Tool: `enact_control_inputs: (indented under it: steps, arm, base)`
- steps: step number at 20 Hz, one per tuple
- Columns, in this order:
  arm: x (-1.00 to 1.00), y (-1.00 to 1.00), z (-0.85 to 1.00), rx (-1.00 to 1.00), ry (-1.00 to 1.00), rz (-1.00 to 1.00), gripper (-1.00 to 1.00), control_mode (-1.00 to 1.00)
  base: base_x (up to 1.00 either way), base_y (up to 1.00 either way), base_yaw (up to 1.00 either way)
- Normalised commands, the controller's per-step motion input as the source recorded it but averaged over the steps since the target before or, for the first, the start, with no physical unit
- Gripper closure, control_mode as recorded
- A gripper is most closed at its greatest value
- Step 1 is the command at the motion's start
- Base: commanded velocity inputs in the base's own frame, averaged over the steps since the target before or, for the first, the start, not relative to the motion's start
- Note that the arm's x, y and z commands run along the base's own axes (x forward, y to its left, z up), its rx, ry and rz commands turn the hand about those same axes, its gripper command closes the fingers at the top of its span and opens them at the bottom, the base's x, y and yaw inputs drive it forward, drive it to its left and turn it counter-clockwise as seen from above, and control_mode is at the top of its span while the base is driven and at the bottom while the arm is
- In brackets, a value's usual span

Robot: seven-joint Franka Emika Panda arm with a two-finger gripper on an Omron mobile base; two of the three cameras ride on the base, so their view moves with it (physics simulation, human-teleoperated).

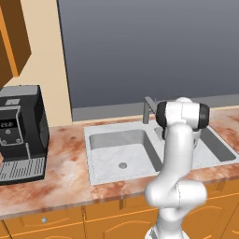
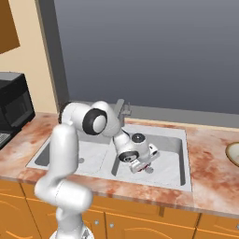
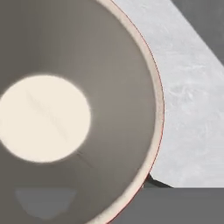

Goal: Pick the mug and place it in the sink. Pick the bowl and place it in the open cabinet and then close the cabinet.

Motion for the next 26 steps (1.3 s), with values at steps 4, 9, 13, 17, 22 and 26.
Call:
enact_control_inputs:
  steps: [4,9,13,17,22,26]
  arm:
    - [0.38,0.02,-0.41,0.15,0.08,0.09,1.00,-1.00]
    - [0.00,0.08,-0.07,0.11,0.00,0.08,-1.00,-1.00]
    - [-0.06,0.00,0.58,0.01,0.00,0.05,-1.00,-1.00]
    - [-0.18,0.00,0.90,0.00,0.00,0.00,-1.00,-1.00]
    - [-0.02,-0.06,1.00,0.00,0.10,0.00,-1.00,-1.00]
    - [0.00,0.00,1.00,0.00,0.12,-0.15,-1.00,-1.00]
  base:
    - [0.00,0.00,0.00]
    - [0.00,0.00,0.00]
    - [0.00,0.00,0.00]
    - [0.00,0.00,0.00]
    - [0.00,0.00,0.00]
    - [0.00,0.00,0.00]
